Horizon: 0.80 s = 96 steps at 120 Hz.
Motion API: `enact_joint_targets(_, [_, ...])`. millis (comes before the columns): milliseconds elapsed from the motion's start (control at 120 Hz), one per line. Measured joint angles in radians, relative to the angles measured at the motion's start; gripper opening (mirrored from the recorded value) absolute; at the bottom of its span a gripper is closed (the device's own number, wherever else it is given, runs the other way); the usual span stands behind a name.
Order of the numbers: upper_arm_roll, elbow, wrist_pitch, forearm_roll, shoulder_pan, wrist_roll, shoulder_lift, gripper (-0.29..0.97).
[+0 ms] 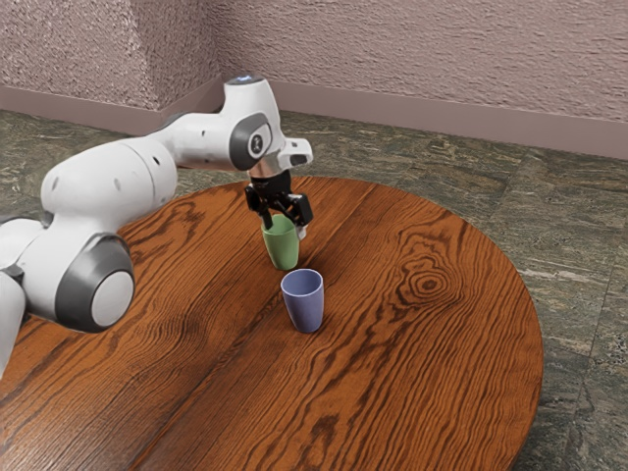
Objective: Place the left cup onto the right cup
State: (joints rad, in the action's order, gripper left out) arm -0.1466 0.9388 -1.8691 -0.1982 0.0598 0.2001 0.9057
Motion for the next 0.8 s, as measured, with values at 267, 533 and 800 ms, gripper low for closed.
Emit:
enact_joint_targets(267, [0.000, -0.022, 0.009, 0.000, 0.002, -0.009, 0.020, 0.66])
enact_joint_targets(533, [0.001, -0.089, 0.033, 0.002, 0.004, -0.016, 0.061, 0.66])
enact_joint_targets(800, [-0.001, -0.126, 0.049, 0.002, 0.005, -0.023, 0.097, 0.66])
